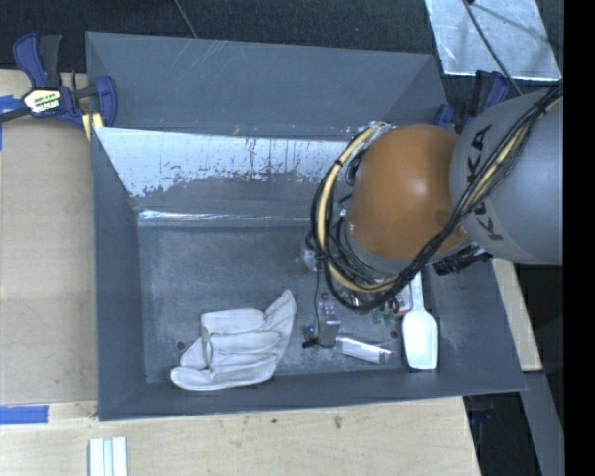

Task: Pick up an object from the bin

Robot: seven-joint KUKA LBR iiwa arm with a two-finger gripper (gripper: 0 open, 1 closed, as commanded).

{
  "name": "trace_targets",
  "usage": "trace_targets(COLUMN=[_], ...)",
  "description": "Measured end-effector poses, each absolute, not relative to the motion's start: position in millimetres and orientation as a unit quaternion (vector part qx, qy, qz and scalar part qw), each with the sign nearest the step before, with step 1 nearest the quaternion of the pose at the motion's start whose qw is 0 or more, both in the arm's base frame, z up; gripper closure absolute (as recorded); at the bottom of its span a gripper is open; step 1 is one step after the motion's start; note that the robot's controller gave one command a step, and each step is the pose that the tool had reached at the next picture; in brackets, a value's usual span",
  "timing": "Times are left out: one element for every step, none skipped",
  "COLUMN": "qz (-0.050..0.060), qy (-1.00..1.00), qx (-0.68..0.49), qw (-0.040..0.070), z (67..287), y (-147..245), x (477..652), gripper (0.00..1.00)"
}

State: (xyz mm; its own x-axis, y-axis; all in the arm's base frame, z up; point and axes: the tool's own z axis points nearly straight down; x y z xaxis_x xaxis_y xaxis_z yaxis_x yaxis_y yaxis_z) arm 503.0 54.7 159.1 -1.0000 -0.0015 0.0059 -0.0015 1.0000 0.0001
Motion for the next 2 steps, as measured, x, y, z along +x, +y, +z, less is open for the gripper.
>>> trace_targets(qz=[0.0, 0.0], qy=[-1.0, -1.0], qx=[0.0, 0.031], qw=[-0.001, -0.004], z=[163, 123], y=[54, 69], x=[504.9, 510.4], gripper=[0.0, 0.0])
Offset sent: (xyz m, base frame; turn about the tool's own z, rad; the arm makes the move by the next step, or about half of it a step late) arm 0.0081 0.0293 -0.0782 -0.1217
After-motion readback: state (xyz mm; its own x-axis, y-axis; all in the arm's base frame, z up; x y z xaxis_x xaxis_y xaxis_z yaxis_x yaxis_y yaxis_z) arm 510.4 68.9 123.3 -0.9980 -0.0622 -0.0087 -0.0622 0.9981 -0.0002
